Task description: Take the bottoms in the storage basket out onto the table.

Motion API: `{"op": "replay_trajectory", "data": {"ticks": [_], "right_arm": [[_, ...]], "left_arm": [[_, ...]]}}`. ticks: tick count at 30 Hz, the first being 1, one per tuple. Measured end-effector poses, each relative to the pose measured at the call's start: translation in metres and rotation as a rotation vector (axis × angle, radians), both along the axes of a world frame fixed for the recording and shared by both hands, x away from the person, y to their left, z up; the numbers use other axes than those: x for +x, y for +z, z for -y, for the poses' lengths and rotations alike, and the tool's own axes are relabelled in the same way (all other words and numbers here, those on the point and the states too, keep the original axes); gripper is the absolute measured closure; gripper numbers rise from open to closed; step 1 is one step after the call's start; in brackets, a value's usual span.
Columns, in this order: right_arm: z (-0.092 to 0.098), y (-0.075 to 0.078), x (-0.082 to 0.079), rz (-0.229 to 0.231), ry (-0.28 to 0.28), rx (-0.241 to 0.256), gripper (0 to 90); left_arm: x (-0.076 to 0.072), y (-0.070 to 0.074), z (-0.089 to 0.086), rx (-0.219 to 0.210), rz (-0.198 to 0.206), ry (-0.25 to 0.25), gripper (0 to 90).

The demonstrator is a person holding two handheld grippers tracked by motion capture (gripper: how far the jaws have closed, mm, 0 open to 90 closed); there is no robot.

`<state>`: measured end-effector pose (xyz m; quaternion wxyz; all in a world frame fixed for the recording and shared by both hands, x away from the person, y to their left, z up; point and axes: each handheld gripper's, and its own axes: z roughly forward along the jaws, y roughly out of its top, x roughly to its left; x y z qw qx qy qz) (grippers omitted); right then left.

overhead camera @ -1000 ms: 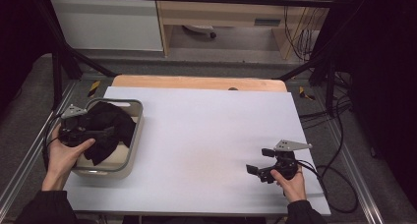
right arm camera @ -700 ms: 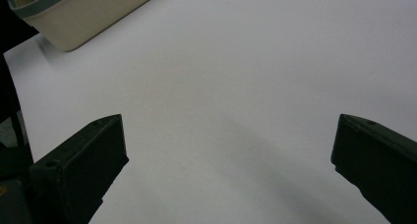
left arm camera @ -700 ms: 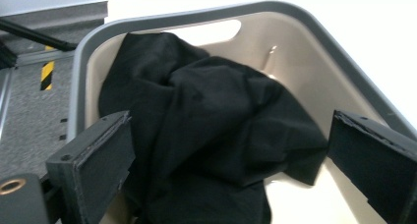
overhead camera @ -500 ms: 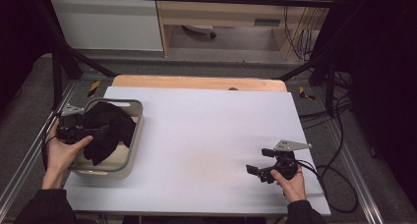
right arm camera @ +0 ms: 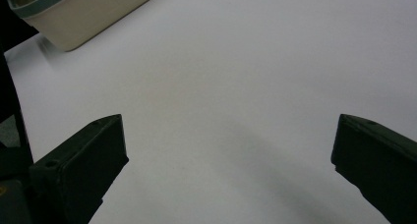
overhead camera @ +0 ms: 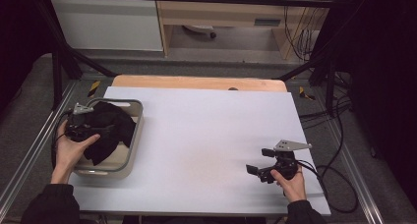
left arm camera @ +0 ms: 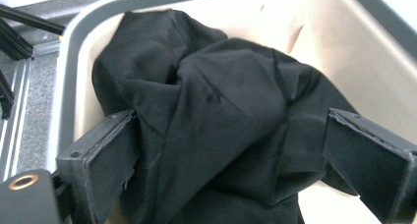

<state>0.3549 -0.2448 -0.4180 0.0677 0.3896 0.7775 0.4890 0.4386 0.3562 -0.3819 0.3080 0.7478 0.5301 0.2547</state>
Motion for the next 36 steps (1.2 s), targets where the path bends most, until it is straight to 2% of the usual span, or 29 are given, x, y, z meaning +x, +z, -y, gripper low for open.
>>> {"op": "replay_trajectory", "data": {"ticks": [5, 16, 23, 26, 30, 33, 36], "right_arm": [[0.0, 0.0, 0.0, 0.0, 0.0, 0.0, 0.7], [0.0, 0.0, 0.0, -0.004, -0.002, -0.002, 0.7], [0.0, 0.0, 0.0, -0.002, -0.002, -0.002, 0.7], [-0.001, -0.001, 0.0, -0.004, -0.002, -0.003, 0.7], [0.0, 0.0, 0.0, -0.002, -0.003, -0.004, 0.7], [0.0, 0.0, 0.0, -0.002, -0.004, -0.003, 0.7], [0.0, 0.0, 0.0, -0.003, -0.003, -0.003, 0.7]], "left_arm": [[0.003, -0.004, 0.003, 0.024, -0.009, -0.003, 8.2], [0.008, -0.014, 0.006, 0.039, -0.017, -0.007, 10.4], [0.013, -0.021, 0.006, 0.051, -0.018, 0.015, 12.0], [0.014, -0.026, 0.005, 0.051, -0.035, 0.019, 13.0], [0.015, -0.029, 0.005, 0.073, -0.034, 0.019, 15.3], [0.015, -0.03, 0.007, 0.107, -0.035, 0.016, 16.2], [0.015, -0.031, 0.007, 0.106, -0.037, 0.018, 19.1]]}}
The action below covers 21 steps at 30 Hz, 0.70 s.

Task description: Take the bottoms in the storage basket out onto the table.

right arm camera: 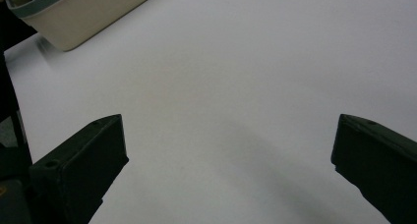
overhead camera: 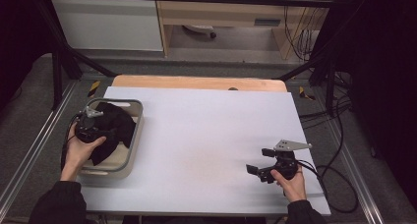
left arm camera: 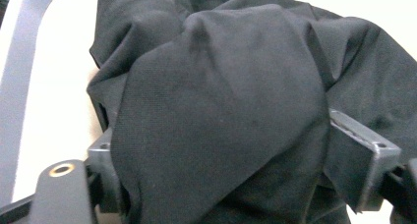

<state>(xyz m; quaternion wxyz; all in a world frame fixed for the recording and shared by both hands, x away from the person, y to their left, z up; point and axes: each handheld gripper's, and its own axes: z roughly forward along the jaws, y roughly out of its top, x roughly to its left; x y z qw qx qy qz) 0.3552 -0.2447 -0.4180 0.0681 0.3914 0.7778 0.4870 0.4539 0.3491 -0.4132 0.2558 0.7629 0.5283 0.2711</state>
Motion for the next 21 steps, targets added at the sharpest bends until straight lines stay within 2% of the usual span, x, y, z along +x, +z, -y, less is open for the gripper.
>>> {"op": "replay_trajectory", "data": {"ticks": [6, 21], "right_arm": [[-0.0003, -0.0003, 0.0002, -0.001, -0.001, -0.001, 0.7], [-0.0006, -0.0004, 0.0001, -0.004, 0.0, 0.0, 0.7]], "left_arm": [[-0.0001, -0.0014, -0.0003, 0.006, 0.001, 0.006, 28.6], [-0.0014, -0.0045, -0.003, 0.033, -0.026, 0.025, 64.7]]}}
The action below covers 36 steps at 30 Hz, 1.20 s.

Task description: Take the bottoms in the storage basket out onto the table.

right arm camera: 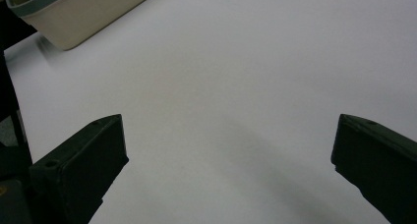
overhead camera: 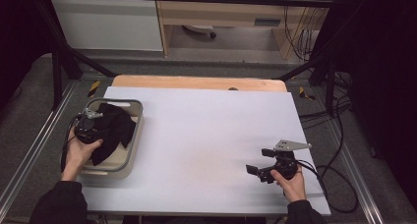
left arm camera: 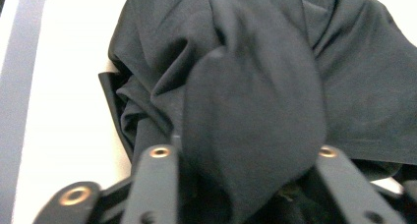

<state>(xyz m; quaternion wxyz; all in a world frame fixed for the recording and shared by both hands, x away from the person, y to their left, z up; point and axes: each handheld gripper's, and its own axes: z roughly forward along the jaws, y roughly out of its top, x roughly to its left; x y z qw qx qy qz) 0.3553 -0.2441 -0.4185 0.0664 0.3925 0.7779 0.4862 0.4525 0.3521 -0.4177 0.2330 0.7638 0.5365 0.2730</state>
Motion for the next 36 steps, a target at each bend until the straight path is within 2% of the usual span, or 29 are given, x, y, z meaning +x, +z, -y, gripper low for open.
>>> {"op": "replay_trajectory", "data": {"ticks": [1, 2, 4, 7, 12, 20, 36], "right_arm": [[0.0, 0.0, 0.0, 0.0, 0.0, 0.0, 0.7], [0.0, 0.0, 0.0, -0.001, 0.0, -0.001, 0.7], [0.0, 0.0, 0.0, 0.0, 0.0, 0.0, 0.7], [0.0, 0.0, 0.0, 0.001, 0.001, -0.001, 0.7], [0.0, 0.0, 0.0, 0.0, 0.001, -0.003, 0.7], [0.0, 0.0, 0.0, 0.004, 0.0, -0.002, 0.7], [0.0, 0.0, 0.0, 0.005, 0.0, -0.001, 0.7]], "left_arm": [[0.0, 0.0, 0.0, -0.006, -0.005, -0.003, 67.4], [0.0, 0.0, 0.0, -0.016, -0.012, -0.006, 74.2], [0.0, 0.0, 0.0, -0.031, -0.024, -0.017, 77.0], [-0.001, 0.001, 0.0, -0.031, -0.028, -0.022, 81.6], [-0.003, 0.004, -0.001, -0.047, -0.023, -0.02, 83.8], [-0.008, 0.013, -0.002, -0.069, 0.024, -0.028, 84.7], [-0.019, 0.035, -0.004, -0.147, 0.134, -0.04, 85.0]]}}
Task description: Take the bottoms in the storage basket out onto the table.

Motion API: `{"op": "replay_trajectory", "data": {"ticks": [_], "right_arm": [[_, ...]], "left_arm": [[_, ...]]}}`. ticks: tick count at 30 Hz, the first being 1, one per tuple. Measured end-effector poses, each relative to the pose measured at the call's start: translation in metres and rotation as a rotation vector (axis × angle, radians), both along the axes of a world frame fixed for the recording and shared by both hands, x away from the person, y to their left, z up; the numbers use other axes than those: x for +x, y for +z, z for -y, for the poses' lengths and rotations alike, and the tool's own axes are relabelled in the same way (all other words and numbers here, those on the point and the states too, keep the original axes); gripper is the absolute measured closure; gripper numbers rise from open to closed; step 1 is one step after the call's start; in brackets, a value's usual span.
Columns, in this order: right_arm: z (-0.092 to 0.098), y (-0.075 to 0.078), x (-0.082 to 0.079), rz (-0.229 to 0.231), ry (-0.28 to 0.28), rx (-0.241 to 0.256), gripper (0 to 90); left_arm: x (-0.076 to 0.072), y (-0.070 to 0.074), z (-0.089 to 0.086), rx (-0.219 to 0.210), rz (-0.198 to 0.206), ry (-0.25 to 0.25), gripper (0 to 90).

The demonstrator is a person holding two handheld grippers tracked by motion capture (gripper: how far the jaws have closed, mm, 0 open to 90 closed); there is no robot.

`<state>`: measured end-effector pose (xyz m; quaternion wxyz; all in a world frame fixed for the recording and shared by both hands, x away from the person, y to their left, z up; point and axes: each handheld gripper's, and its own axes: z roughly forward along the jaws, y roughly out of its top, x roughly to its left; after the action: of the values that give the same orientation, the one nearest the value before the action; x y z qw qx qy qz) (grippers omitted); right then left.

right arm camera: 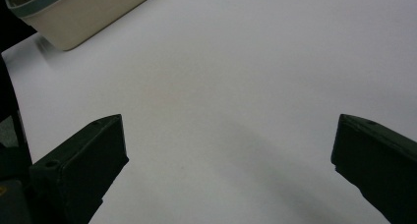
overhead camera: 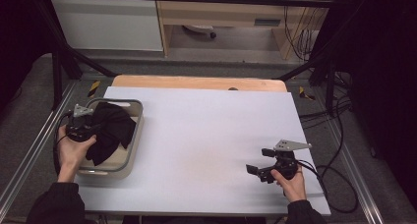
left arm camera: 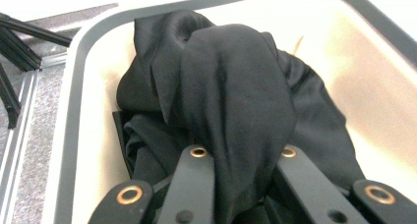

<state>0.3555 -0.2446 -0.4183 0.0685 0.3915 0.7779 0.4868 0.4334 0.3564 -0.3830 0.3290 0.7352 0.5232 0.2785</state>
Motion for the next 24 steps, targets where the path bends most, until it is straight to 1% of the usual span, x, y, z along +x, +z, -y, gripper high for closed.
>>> {"op": "replay_trajectory", "data": {"ticks": [3, 6, 13, 16, 24], "right_arm": [[0.0, 0.0, 0.0, 0.0, 0.0, 0.0, 0.7], [0.0, 0.0, 0.0, -0.001, 0.001, -0.002, 0.7], [0.0, 0.0, 0.0, -0.001, 0.001, -0.001, 0.7], [0.0, 0.0, 0.0, -0.001, 0.0, -0.001, 0.7], [0.0, 0.0, 0.0, 0.0, 0.001, 0.0, 0.7]], "left_arm": [[-0.003, 0.005, 0.0, -0.016, 0.024, 0.0, 85.0], [-0.006, 0.009, 0.0, -0.02, 0.041, -0.004, 85.0], [-0.011, 0.016, 0.001, -0.035, 0.066, -0.003, 85.0], [-0.013, 0.02, 0.0, -0.051, 0.077, -0.002, 84.9], [-0.018, 0.027, 0.0, -0.062, 0.111, -0.004, 85.0]]}}
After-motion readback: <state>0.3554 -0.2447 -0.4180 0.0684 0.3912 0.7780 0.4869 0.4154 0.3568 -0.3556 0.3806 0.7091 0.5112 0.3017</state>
